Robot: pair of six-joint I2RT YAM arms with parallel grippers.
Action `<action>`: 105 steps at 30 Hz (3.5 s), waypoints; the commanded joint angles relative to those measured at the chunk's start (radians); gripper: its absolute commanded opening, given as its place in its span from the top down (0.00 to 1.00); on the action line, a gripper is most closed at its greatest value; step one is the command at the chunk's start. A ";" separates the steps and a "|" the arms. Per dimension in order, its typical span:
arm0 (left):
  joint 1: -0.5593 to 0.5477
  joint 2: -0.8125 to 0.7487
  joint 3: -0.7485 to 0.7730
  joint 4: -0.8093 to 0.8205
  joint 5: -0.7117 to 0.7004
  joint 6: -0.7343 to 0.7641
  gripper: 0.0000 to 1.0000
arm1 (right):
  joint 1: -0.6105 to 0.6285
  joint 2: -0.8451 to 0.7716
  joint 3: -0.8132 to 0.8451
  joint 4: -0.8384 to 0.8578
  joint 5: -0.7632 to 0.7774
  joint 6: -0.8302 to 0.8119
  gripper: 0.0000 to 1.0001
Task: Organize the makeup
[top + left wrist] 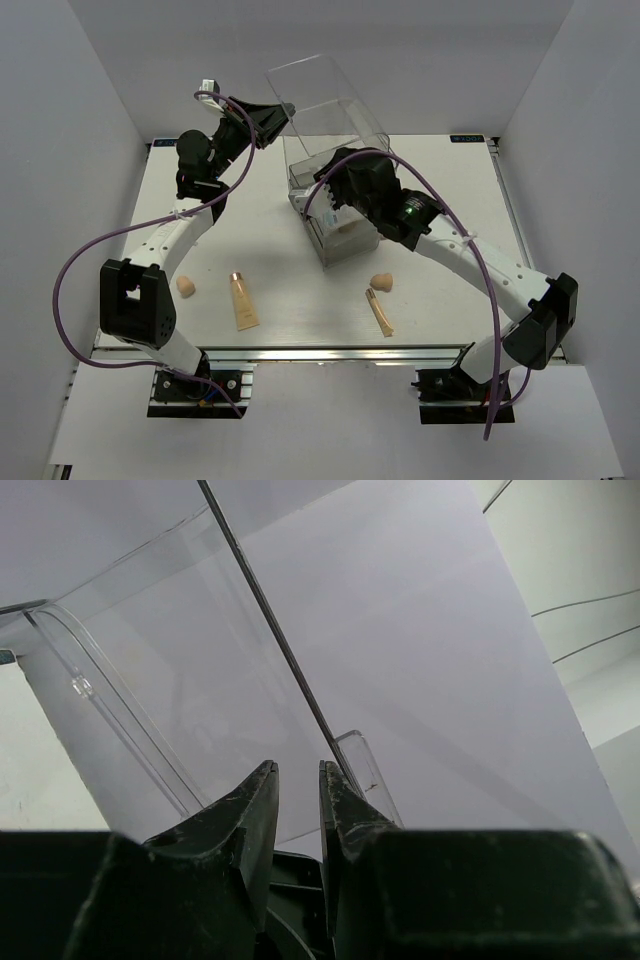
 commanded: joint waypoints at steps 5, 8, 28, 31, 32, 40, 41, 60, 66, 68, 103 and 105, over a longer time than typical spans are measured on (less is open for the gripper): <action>0.001 -0.013 0.032 0.037 0.000 -0.007 0.67 | -0.009 -0.008 0.049 -0.057 -0.001 -0.034 0.65; 0.001 -0.010 0.034 0.036 0.000 -0.009 0.66 | -0.009 -0.023 0.052 -0.025 -0.047 -0.008 0.65; 0.003 -0.036 0.009 -0.028 -0.003 0.026 0.67 | -0.082 -0.431 -0.302 0.269 -1.073 0.627 1.00; 0.001 -0.068 -0.038 -0.088 -0.016 0.049 0.67 | -0.080 -0.456 -0.331 0.355 -1.005 0.745 1.00; 0.001 -0.079 -0.057 -0.097 -0.024 0.053 0.67 | -0.080 -0.460 -0.336 0.366 -0.968 0.760 1.00; 0.001 -0.234 -0.207 -0.395 -0.141 0.164 0.67 | -0.089 -0.534 -0.374 0.403 -0.840 0.854 1.00; 0.001 -0.255 -0.212 -0.474 -0.148 0.177 0.67 | -0.089 -0.548 -0.379 0.400 -0.830 0.856 1.00; 0.001 -0.226 -0.195 -1.193 -0.420 0.234 0.46 | -0.091 -0.635 -0.495 0.381 -0.690 0.966 1.00; -0.002 -0.053 -0.233 -0.879 -0.236 0.281 0.54 | -0.092 -0.645 -0.520 0.391 -0.615 1.030 1.00; -0.003 0.031 -0.239 -0.742 -0.193 0.286 0.63 | -0.094 -0.654 -0.529 0.395 -0.601 1.047 1.00; -0.039 0.285 -0.314 -0.242 -0.024 0.171 0.70 | -0.137 -0.657 -0.568 0.378 -0.595 1.049 1.00; -0.040 0.295 -0.316 -0.219 -0.024 0.160 0.75 | -0.137 -0.654 -0.568 0.383 -0.595 1.049 1.00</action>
